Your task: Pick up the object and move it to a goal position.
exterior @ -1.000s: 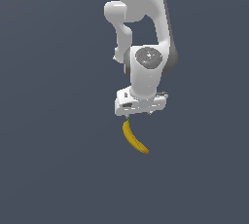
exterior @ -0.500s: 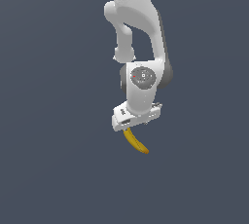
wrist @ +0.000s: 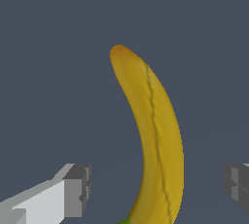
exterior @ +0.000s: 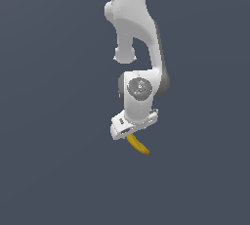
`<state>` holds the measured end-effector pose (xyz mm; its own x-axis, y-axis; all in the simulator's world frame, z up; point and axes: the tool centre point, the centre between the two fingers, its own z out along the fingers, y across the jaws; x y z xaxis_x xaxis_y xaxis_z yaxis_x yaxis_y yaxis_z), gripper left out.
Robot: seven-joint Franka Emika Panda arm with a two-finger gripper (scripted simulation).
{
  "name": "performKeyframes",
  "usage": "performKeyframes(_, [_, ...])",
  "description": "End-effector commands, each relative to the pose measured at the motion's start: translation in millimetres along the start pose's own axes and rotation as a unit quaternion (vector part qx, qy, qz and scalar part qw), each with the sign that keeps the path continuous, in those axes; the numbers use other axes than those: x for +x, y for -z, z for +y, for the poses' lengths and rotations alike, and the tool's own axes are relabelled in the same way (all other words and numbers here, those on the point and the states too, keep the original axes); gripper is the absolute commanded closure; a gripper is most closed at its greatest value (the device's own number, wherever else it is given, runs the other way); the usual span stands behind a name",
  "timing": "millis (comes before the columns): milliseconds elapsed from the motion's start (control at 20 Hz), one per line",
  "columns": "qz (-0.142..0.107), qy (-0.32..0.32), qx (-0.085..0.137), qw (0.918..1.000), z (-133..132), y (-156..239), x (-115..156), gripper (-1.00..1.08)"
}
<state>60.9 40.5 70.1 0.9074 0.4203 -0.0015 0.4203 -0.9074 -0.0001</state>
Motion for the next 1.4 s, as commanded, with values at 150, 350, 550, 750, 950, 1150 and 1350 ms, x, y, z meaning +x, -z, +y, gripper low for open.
performKeyframes(150, [0.0,0.001,0.0,1.0,0.5,-2.2,0.3,-0.92])
performKeyframes(350, [0.0,0.002,0.0,1.0,0.3,-13.9,0.2,-0.92])
performKeyframes(550, [0.001,0.003,0.0,1.0,0.0,-35.5,-0.2,-0.92])
performKeyframes(750, [0.001,0.004,0.0,1.0,0.5,-49.5,-0.1,-0.92])
performKeyframes(950, [0.001,0.004,0.0,1.0,0.6,-51.3,1.2,-0.92])
performKeyframes(1150, [0.001,0.004,0.0,1.0,0.6,-51.3,1.2,1.08])
performKeyframes(1350, [0.001,0.004,0.0,1.0,0.6,-51.3,1.2,1.08])
